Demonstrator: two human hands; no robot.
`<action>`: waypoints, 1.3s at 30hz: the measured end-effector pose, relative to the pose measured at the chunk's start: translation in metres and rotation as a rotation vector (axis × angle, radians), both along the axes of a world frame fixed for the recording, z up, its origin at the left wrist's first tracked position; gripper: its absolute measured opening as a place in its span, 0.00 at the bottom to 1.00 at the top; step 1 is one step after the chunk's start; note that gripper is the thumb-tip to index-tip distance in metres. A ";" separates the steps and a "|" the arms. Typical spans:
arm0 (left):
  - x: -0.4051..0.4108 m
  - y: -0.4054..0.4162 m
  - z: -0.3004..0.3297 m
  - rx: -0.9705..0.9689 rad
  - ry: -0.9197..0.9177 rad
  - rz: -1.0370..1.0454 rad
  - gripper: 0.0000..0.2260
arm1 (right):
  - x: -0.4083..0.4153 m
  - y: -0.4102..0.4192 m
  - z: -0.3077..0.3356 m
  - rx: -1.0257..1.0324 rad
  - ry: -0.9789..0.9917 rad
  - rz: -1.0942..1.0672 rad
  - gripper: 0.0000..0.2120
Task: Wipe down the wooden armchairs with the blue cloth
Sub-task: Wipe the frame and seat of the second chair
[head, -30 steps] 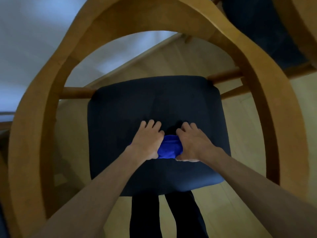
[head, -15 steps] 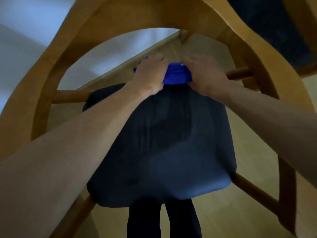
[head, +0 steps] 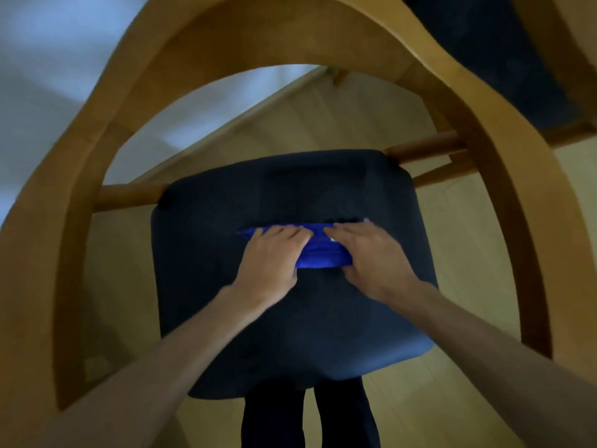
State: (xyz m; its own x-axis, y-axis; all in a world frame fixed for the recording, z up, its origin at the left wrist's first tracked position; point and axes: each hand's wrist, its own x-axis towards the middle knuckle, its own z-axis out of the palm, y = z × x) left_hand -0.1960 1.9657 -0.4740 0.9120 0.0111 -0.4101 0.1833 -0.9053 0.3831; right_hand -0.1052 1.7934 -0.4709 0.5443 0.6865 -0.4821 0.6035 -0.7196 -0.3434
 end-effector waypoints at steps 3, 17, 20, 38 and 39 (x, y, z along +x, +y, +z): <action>0.064 0.024 0.004 0.049 -0.099 0.001 0.21 | 0.040 0.015 0.002 0.175 -0.145 -0.157 0.30; 0.066 0.004 -0.018 0.137 -0.092 -0.069 0.22 | 0.027 -0.002 -0.023 0.216 0.003 -0.279 0.30; 0.015 -0.020 -0.004 0.097 0.048 -0.144 0.24 | -0.002 -0.023 -0.010 0.107 0.165 -0.156 0.32; 0.054 -0.063 -0.032 0.082 -0.193 -0.087 0.28 | 0.019 -0.054 -0.026 0.253 -0.036 -0.490 0.30; 0.037 -0.075 -0.029 0.062 -0.161 -0.107 0.29 | 0.009 -0.063 -0.022 0.226 0.006 -0.490 0.31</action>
State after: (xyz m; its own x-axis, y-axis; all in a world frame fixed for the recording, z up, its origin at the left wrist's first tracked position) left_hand -0.1591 1.8906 -0.5033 0.9631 -0.0688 -0.2603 0.0255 -0.9391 0.3426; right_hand -0.0966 1.7303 -0.4925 0.8243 0.4401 -0.3560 0.2135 -0.8242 -0.5244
